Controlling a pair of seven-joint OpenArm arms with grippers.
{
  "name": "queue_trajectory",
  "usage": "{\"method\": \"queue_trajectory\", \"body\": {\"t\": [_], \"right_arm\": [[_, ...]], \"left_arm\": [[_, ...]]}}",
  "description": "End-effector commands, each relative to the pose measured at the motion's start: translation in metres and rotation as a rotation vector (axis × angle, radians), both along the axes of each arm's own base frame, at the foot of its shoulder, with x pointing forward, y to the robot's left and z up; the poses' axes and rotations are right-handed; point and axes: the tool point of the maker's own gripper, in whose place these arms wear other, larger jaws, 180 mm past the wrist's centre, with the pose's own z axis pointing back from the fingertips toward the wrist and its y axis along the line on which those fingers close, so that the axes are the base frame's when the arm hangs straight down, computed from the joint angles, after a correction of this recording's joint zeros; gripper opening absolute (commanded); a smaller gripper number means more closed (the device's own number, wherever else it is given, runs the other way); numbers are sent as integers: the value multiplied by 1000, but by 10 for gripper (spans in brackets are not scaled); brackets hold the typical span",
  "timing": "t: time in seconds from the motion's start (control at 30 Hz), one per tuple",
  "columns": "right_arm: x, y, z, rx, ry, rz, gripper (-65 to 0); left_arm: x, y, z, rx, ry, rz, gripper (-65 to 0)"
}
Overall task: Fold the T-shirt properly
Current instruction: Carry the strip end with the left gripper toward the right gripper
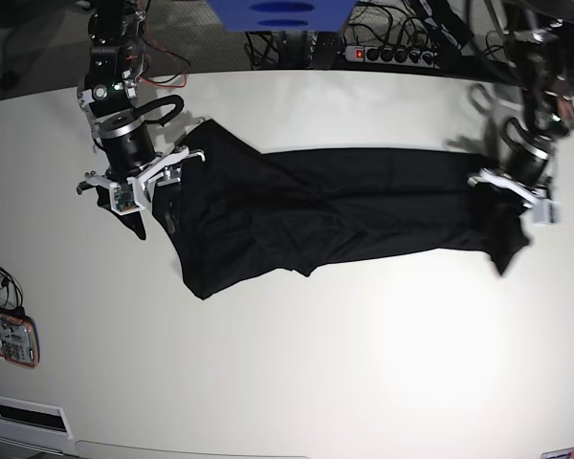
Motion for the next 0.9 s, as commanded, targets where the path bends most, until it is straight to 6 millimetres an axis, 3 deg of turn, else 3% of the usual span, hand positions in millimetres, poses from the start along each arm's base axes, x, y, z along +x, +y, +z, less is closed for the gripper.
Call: {"method": "queue_trajectory", "body": {"t": [0.0,0.13,0.33,0.5,0.63,0.77,0.87], "right_arm": [[4,1,14,11,-54,6,-352],[4,2,14,11,-54,7,-352],[5,1,15,11,-57,6,-352],[5,1,15,12,-59,6,-352],[5,1,16,12,-60,6,-352],[5,1,16,12,-60,6,-352],[5,1,16,12,-60,6,-352]], "left_arm": [[0,-11,20,4,-48,-28,-650],[-8,-66,20,-18,3,-157,-650],[-8,-96,9,-31,31,-230,-650],[-3,-102,-2,65,51,-254,-650],[-4,-113,-8,90,62,-268,-421],[-20,-154,-23,150,102,-442,-226],[-34,-180,-33,174,122,-544,-132]]}}
